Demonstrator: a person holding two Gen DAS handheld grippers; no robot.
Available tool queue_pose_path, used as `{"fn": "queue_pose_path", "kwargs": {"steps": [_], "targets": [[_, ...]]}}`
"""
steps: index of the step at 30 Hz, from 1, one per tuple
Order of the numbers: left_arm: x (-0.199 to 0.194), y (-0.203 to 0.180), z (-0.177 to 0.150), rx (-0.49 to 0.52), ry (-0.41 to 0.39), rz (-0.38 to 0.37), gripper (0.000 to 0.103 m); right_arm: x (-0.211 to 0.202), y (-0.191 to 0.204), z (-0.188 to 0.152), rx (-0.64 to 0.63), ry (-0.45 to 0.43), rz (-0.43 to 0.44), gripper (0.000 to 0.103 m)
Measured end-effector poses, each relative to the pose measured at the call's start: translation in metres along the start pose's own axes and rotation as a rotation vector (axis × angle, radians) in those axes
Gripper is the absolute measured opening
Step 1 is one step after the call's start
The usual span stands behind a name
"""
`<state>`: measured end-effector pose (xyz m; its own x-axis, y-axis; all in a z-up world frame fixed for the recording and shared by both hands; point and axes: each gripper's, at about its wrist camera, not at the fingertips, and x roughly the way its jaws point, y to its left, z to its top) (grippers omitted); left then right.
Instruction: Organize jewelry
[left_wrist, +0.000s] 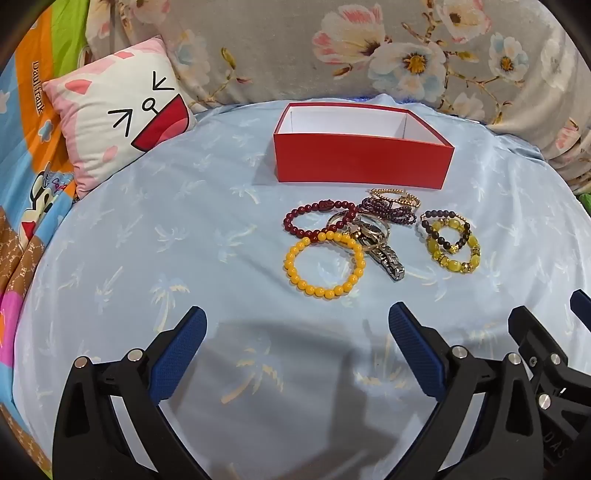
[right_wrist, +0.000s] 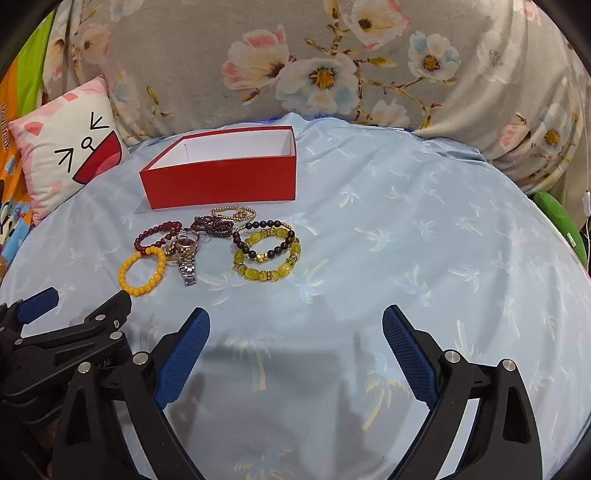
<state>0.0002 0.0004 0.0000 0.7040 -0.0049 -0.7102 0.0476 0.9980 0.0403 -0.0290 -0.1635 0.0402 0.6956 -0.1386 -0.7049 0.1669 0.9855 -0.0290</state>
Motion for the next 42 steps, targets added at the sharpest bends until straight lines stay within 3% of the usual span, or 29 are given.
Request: {"fn": "queue_pose_path", "kwargs": {"steps": [42], "targets": [[0.004,0.007,-0.006,0.008,0.009,0.015,0.094,0.001,0.002,-0.002,0.004,0.006,0.008,0.091]]}}
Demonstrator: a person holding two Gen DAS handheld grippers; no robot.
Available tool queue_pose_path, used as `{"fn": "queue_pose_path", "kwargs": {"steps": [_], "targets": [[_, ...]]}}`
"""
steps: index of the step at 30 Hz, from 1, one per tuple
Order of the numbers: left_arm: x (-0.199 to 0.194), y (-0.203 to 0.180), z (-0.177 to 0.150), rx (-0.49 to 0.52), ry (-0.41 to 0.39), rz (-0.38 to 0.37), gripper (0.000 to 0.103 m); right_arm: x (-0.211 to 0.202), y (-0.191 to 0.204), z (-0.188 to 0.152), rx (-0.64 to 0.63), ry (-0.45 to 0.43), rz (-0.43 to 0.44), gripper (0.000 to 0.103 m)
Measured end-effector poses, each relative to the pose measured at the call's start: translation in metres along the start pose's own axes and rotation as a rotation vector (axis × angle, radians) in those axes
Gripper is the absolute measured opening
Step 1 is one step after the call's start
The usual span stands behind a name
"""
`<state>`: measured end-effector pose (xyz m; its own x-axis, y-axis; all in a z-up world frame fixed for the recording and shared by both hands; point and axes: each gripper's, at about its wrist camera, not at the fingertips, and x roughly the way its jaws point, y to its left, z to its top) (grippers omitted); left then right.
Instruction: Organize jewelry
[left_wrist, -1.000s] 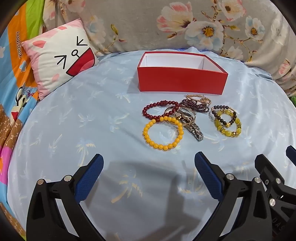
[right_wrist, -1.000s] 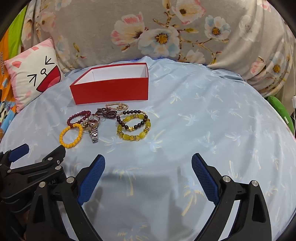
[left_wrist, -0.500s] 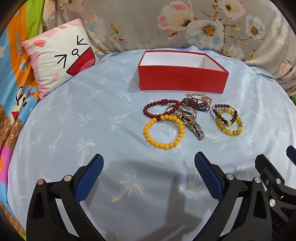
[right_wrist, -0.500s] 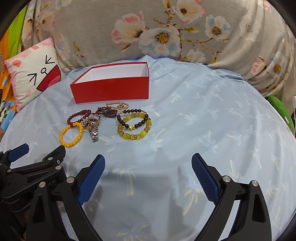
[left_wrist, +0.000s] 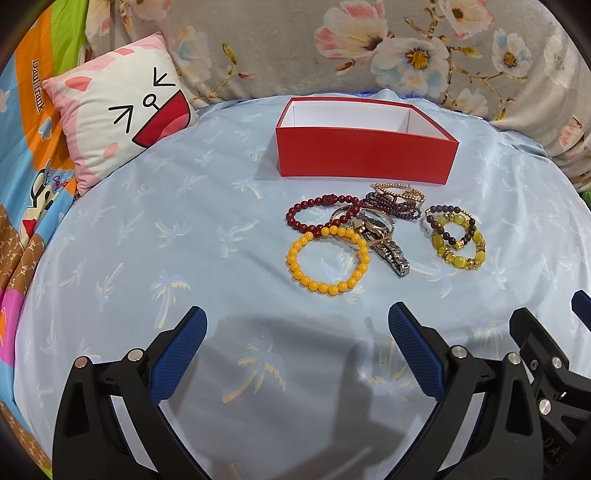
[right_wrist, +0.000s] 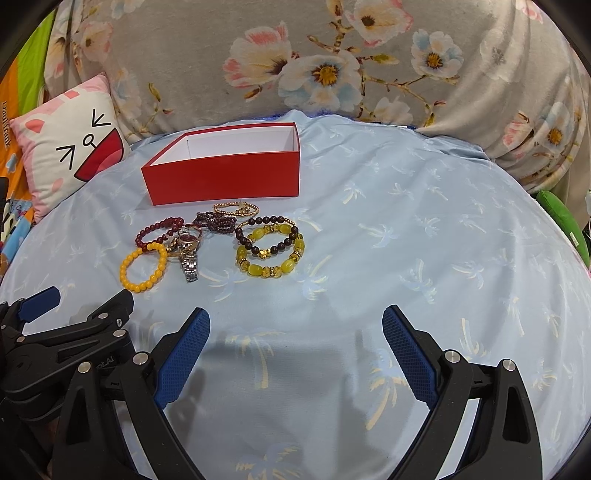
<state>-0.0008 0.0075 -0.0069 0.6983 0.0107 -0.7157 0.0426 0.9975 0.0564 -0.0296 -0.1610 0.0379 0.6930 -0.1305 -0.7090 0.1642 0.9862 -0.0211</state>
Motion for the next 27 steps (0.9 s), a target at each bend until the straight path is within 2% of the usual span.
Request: {"fn": "queue_pose_path", "kwargs": {"steps": [27], "targets": [[0.0007,-0.0046,-0.0002,0.007,0.001,0.011,0.094,0.0017,0.0001,-0.0002,0.001,0.002,-0.001,0.091]]}}
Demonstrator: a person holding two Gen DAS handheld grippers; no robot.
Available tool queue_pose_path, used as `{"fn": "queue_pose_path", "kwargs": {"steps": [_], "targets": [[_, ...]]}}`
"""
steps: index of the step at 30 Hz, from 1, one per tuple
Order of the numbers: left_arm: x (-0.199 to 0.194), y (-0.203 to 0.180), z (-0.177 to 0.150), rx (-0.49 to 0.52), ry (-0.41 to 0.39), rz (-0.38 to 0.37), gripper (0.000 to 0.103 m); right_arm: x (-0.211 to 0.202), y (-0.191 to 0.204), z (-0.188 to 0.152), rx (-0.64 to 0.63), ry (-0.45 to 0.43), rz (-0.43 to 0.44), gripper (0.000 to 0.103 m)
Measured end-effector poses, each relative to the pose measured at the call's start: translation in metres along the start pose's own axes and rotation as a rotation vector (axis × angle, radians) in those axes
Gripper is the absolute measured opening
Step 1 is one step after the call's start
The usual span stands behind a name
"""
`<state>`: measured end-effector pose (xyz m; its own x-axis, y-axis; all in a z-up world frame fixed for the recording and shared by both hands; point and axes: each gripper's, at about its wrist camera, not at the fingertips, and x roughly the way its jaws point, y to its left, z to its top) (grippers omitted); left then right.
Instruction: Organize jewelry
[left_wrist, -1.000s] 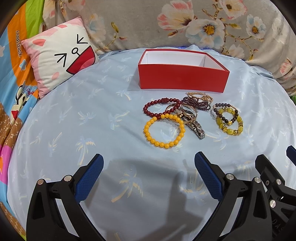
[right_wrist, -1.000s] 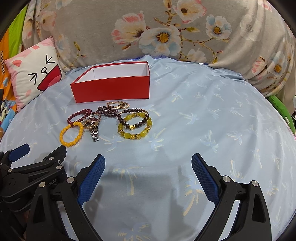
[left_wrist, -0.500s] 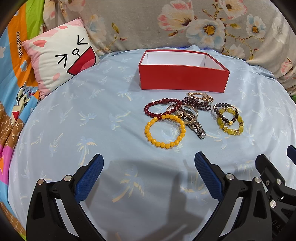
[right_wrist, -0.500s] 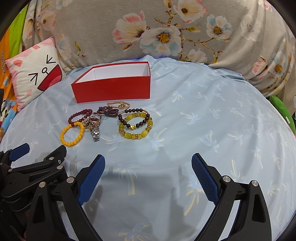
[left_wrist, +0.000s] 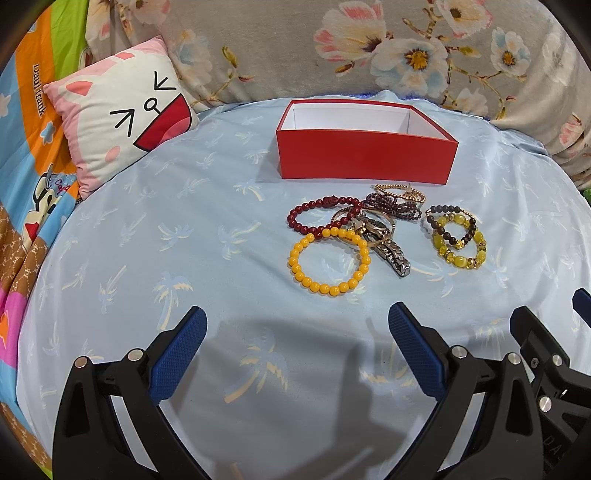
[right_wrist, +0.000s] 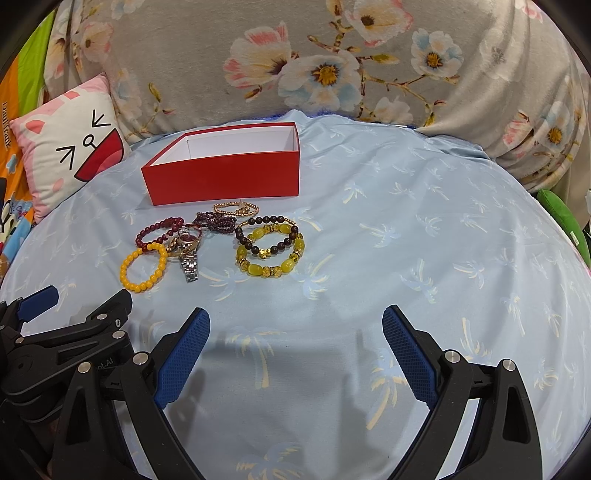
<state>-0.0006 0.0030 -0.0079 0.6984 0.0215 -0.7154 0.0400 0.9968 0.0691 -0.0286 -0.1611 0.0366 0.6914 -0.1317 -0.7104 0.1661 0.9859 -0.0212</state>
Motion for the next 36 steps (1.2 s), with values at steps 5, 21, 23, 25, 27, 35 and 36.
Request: {"fn": "queue_pose_path", "kwargs": {"steps": [5,21,23,25,27,35,36], "targets": [[0.000,0.000,-0.001,0.000,-0.001,0.001,0.094,0.000,0.000,0.000,0.000,0.000,0.001,0.091],[-0.001,0.000,0.000,0.000,0.000,-0.001,0.094,0.001,0.001,0.000,0.001,0.000,0.001,0.091],[-0.001,0.000,0.000,0.000,0.001,-0.001,0.094,0.001,0.001,-0.001,0.001,0.001,0.001,0.091],[-0.001,0.000,0.000,-0.001,0.002,-0.001,0.094,0.001,0.000,-0.001,0.001,0.001,0.001,0.091],[-0.001,0.000,0.000,-0.001,0.002,-0.001,0.094,0.001,0.000,-0.001,0.001,0.001,0.001,0.091],[0.002,0.006,-0.001,-0.029,0.024,-0.030,0.094,0.013,0.011,-0.008,-0.001,0.011,0.010,0.091],[0.005,0.008,0.000,-0.034,0.027,-0.031,0.094,0.010,0.009,-0.006,-0.001,0.011,0.010,0.091]]}}
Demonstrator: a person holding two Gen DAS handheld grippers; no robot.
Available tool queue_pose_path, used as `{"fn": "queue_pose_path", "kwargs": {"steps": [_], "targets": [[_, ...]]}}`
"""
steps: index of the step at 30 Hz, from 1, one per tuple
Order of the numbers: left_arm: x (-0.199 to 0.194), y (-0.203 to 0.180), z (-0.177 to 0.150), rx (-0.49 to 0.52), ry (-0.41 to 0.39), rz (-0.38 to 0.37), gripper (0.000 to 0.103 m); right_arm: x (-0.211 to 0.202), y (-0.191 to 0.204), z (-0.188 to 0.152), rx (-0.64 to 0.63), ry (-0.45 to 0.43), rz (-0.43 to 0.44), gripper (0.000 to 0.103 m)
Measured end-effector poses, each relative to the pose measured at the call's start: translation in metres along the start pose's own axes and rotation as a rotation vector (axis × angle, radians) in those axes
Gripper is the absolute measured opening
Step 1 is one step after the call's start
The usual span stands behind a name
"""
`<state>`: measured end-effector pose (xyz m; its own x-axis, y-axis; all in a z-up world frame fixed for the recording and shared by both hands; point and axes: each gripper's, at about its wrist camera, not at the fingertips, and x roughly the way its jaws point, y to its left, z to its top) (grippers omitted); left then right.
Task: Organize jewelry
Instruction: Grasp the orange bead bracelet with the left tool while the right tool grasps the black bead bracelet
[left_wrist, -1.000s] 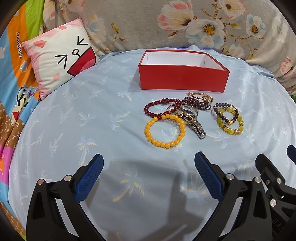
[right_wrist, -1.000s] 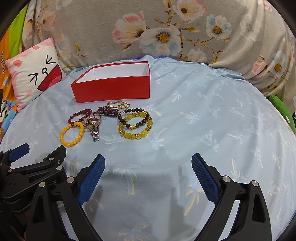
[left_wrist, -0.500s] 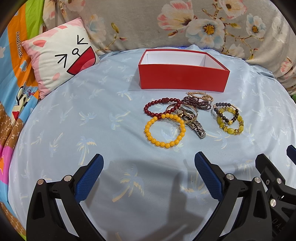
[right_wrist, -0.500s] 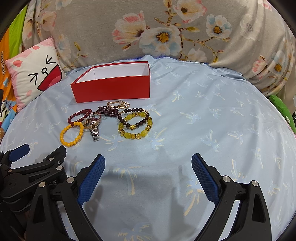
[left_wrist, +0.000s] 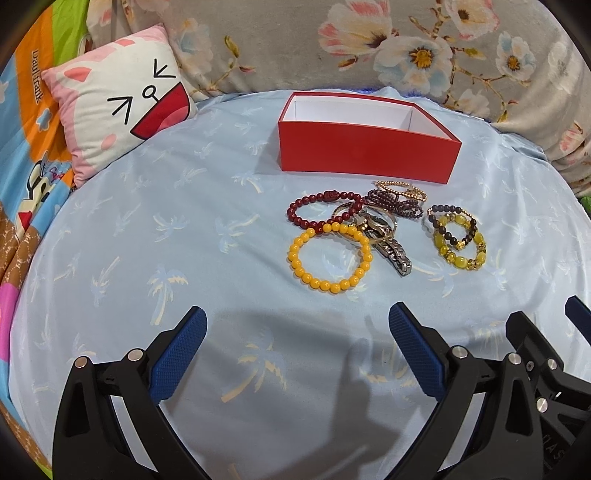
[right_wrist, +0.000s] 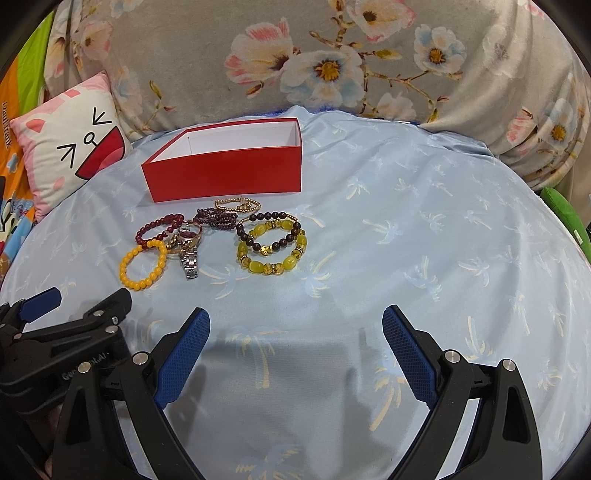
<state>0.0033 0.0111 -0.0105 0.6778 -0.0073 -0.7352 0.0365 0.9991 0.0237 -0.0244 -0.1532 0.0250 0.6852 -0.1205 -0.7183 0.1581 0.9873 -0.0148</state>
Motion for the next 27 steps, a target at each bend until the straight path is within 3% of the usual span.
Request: {"fn": "queue_pose_path", "kwargs": {"steps": [5,13,18,19,22,25,27], "targets": [[0.009,0.016,0.006,-0.040,0.016,0.015,0.095,-0.002,-0.014,0.007,0.014,0.005,-0.006,0.091],[0.036,0.017,0.024,-0.009,0.049,0.024,0.094,0.011,-0.019,0.012,0.013,0.022,0.003,0.091],[0.058,0.017,0.032,-0.016,0.091,-0.004,0.074,0.020,-0.020,0.021,0.009,0.031,0.022,0.091],[0.060,0.016,0.032,-0.012,0.086,0.002,0.074,0.023,-0.020,0.023,0.010,0.032,0.026,0.091],[0.061,0.013,0.035,-0.001,0.071,-0.003,0.060,0.032,-0.022,0.029,0.019,0.046,0.035,0.091],[0.060,0.013,0.037,0.005,0.060,-0.011,0.033,0.042,-0.024,0.035,0.032,0.066,0.049,0.090],[0.058,0.016,0.037,-0.003,0.060,-0.027,0.010,0.048,-0.027,0.040,0.047,0.082,0.058,0.083]]}}
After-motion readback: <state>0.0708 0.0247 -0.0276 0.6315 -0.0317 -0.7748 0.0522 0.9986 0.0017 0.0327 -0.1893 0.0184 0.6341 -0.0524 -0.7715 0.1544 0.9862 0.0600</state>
